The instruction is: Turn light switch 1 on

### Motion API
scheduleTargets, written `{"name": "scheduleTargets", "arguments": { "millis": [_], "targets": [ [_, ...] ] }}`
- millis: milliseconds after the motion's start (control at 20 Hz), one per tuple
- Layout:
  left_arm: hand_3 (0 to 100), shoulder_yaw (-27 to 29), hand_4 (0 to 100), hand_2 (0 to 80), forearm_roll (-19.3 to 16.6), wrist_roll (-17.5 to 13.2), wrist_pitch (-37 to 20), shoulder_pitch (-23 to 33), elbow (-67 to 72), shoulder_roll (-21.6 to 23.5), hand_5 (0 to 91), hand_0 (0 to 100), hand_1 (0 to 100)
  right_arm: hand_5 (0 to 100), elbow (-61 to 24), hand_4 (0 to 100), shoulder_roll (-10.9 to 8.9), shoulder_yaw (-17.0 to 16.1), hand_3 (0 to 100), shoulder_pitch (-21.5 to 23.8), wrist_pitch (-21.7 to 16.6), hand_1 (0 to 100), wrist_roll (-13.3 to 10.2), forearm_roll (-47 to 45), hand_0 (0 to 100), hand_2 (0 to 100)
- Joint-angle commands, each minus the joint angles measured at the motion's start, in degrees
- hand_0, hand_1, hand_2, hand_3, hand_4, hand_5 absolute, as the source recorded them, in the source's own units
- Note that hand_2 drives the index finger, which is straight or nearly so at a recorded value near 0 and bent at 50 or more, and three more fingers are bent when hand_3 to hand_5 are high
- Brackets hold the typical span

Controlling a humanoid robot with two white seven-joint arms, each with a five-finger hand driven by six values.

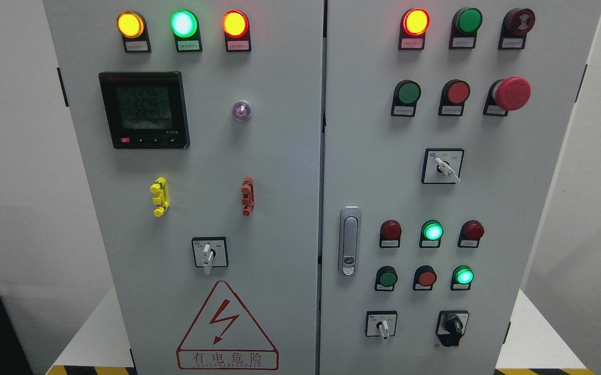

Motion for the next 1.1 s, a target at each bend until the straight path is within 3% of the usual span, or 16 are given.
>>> {"name": "scheduleTargets", "arguments": {
  "millis": [0,450,550,700,1050],
  "targets": [
    [0,0.2,0,0.0,-1.9,0.0,0.0,0.0,-0.2,0.0,0.0,19,0,0,0.0,0,0.00,0.0,0,0.0,0.0,0,0.0,0.0,5,0],
    [0,0.4,0,0.0,-2.0,0.3,-0.1,0.0,-0.4,0.0,0.0,19,0,0,0.0,0,0.00,0.0,0,0.0,0.0,0,0.0,0.0,5,0],
    [0,0.0,0,0.0,-2.5,2.1,-0.2,0.0,-1.0,0.0,0.0,19,0,0,0.0,0,0.00,0.0,0,0.0,0.0,0,-0.1,0.0,5,0],
    [0,-0.2,0,0.0,-2.7,4.1,-1.5,0.3,-5.2,0.3,0.0,18,0,0,0.0,0,0.00,0.0,0,0.0,0.0,0,0.0,0.0,5,0],
    [0,0.6,6,0.0,-4.5,4.3,-1.7,2.0,-19.2,0.7,0.0,19,0,0,0.0,0,0.00,0.0,0,0.0,0.0,0,0.0,0.0,5,0]
  ]
}}
